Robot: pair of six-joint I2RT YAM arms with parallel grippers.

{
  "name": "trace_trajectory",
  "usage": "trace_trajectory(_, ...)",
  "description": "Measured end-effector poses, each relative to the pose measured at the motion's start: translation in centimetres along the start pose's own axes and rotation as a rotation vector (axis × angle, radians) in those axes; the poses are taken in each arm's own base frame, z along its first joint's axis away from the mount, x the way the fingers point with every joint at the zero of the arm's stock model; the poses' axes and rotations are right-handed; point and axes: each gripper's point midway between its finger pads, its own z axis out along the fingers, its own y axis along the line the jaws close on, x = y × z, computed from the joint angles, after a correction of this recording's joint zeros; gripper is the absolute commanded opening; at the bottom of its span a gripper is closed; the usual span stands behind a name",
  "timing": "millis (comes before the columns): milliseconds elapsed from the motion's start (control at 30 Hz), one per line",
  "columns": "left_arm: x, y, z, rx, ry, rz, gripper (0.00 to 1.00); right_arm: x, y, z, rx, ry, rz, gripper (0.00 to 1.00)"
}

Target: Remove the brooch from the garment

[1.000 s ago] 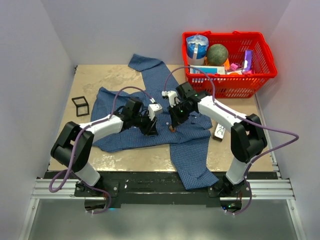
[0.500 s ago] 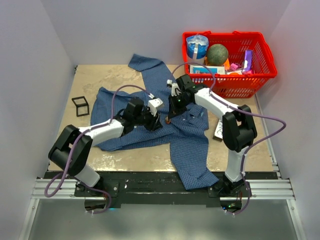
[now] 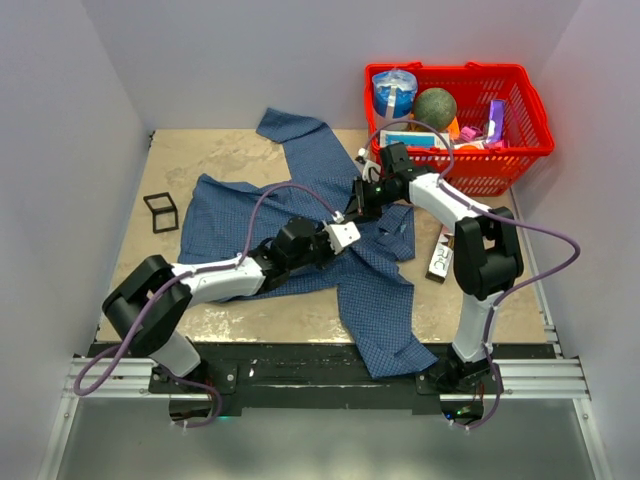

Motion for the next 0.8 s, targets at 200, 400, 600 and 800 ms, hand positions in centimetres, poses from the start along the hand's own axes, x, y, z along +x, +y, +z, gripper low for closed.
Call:
trace_trajectory(200, 1.2, 2.0, 1.0, -0.095, 0.037, 0.103, 0.31, 0.1, 0.4, 0.0, -0.078, 0.004, -0.003, 0.00)
trace_trajectory(400, 1.7, 3.2, 1.6, -0.149, 0.057, 0.171, 0.27, 0.1, 0.5, 0.1, -0.111, 0.001, -0.012, 0.00)
trace_trajectory(600, 1.6, 3.8, 1.9, -0.171, 0.055, 0.231, 0.27, 0.2, 0.6, 0.2, -0.133, -0.005, -0.016, 0.00)
trace_trajectory(800, 1.7, 3.7, 2.2, -0.163, 0.062, 0.328, 0.27, 0.4, 0.5, 0.2, -0.192, -0.019, -0.013, 0.00)
